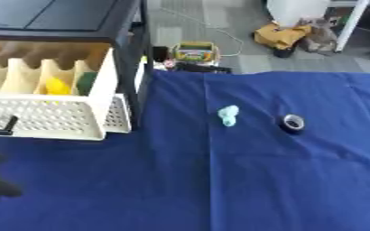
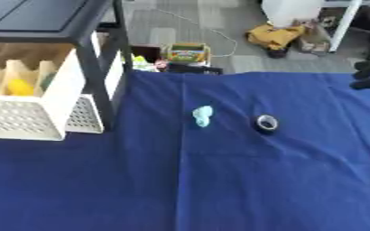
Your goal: Pick up objects from table and place into drawer.
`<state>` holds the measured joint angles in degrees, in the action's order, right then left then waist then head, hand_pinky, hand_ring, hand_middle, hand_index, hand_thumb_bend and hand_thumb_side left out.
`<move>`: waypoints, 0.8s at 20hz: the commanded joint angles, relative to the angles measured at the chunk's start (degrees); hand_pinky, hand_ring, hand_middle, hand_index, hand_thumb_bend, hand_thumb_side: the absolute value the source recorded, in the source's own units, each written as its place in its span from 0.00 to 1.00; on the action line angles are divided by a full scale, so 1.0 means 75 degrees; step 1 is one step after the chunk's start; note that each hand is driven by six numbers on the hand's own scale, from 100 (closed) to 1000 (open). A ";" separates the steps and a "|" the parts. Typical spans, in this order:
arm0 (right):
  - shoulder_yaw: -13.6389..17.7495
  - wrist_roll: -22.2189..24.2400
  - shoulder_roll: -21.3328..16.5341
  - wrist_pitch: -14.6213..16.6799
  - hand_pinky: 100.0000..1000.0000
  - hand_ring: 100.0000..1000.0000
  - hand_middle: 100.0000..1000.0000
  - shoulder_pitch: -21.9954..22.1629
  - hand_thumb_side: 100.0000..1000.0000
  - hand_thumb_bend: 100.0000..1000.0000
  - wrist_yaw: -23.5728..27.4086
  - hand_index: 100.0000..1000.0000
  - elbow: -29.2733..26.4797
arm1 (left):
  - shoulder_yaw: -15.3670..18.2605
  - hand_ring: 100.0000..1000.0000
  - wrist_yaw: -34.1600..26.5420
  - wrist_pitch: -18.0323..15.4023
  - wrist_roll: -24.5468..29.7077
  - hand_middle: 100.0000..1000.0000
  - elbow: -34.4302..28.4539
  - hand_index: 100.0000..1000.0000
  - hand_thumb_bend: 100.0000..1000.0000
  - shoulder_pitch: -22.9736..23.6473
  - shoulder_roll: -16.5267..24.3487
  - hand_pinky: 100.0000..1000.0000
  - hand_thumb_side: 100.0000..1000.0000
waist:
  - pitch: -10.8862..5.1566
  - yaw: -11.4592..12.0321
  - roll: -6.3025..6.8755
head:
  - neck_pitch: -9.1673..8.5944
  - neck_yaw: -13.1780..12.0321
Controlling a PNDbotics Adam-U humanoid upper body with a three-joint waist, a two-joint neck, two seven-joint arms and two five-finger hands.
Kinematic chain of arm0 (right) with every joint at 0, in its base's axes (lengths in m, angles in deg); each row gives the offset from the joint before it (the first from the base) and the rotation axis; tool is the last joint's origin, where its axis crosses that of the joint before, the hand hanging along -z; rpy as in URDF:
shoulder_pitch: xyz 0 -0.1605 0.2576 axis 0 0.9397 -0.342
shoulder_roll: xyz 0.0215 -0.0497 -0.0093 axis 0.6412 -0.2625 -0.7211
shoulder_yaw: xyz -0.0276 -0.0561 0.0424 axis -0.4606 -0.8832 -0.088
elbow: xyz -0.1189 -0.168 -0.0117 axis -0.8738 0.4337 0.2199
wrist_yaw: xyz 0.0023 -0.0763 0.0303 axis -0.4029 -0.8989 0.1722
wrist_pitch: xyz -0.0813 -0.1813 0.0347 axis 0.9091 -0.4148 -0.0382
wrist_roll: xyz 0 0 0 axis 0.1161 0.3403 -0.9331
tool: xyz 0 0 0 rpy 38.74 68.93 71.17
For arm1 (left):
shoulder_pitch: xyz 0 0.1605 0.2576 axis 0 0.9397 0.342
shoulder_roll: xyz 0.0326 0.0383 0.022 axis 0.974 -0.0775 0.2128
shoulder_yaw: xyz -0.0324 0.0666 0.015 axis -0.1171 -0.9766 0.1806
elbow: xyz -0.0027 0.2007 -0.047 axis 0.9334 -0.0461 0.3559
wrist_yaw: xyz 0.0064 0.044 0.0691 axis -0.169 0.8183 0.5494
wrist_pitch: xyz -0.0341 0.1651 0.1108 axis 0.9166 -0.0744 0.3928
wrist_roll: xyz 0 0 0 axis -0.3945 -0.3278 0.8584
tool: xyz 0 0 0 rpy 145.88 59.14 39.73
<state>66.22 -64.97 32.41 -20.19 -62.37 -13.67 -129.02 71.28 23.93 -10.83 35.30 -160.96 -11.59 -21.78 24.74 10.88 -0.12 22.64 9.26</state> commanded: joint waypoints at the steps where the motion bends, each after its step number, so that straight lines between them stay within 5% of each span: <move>1: 0.0101 -0.0046 -0.0063 0.0004 0.50 0.67 0.43 -0.0004 0.95 0.00 -0.0087 0.76 -0.0122 | 0.0168 0.40 0.0353 0.0138 0.0352 0.45 -0.0103 0.78 0.00 -0.0007 0.0383 0.77 0.87 | -0.0141 -0.0016 0.0020 | -0.0035 -0.0084; 16: 0.0158 -0.0138 0.0131 0.0103 0.50 0.66 0.42 0.0016 0.94 0.00 -0.0069 0.74 -0.0122 | 0.0090 0.43 0.1100 0.1411 0.1594 0.48 -0.0103 0.89 0.00 0.0034 0.0227 0.72 0.97 | -0.0119 -0.0095 0.0023 | -0.0167 -0.0910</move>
<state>66.60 -65.74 34.27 -19.54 -62.13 -14.02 -129.02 71.53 32.02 -0.92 46.96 -160.97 -10.65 -21.44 24.84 10.23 -0.09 22.04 3.07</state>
